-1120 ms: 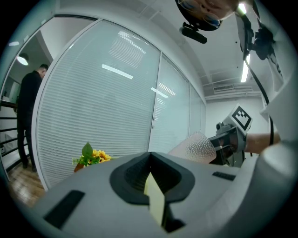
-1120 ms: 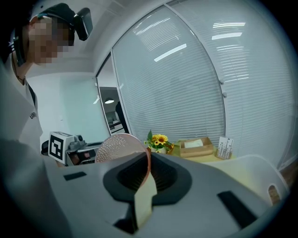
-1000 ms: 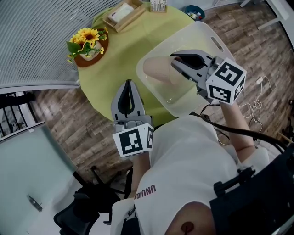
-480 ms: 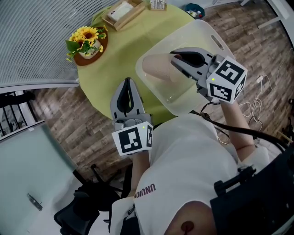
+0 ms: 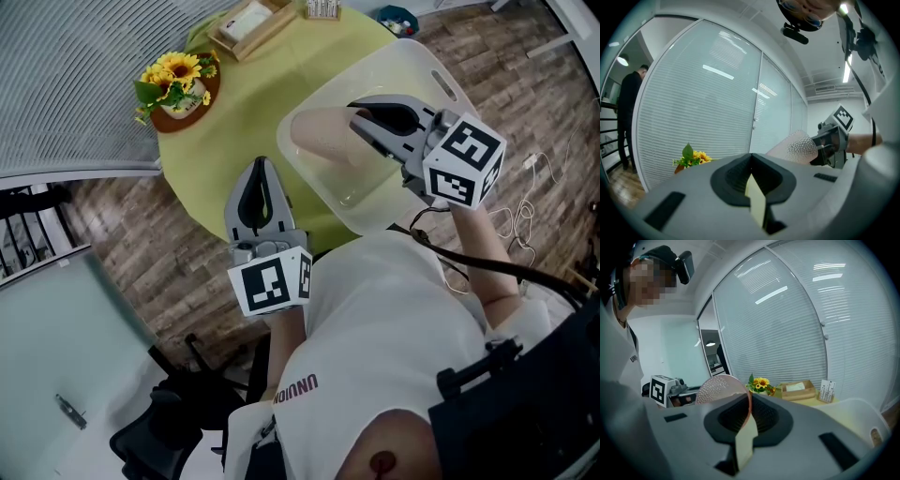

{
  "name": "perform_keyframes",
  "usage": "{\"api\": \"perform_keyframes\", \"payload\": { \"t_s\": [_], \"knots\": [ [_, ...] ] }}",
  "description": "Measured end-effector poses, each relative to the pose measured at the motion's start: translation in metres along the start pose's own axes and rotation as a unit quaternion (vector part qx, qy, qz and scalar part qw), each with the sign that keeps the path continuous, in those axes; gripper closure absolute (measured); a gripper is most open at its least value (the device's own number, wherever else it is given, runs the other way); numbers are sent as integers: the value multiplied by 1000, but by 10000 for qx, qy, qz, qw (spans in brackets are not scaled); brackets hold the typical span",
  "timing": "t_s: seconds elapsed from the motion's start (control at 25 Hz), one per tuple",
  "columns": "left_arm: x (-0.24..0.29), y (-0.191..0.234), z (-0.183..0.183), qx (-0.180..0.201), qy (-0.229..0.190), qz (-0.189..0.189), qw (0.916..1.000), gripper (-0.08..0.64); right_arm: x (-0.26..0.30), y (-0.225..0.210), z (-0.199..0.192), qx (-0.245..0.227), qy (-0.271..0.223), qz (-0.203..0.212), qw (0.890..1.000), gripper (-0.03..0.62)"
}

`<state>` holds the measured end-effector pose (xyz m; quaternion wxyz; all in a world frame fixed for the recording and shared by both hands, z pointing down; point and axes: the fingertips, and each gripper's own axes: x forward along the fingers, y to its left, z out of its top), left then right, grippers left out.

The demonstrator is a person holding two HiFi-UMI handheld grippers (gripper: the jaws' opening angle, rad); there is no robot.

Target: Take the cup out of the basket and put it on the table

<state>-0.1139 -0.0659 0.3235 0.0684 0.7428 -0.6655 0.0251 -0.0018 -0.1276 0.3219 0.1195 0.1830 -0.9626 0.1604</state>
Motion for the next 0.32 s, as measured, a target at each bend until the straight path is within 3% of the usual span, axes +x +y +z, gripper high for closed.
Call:
{"api": "perform_keyframes", "payload": {
  "t_s": [0.32],
  "knots": [
    [0,0,0,-6,1,6,10000,549,0,1,-2,3,27,27,10000,558]
  ]
}}
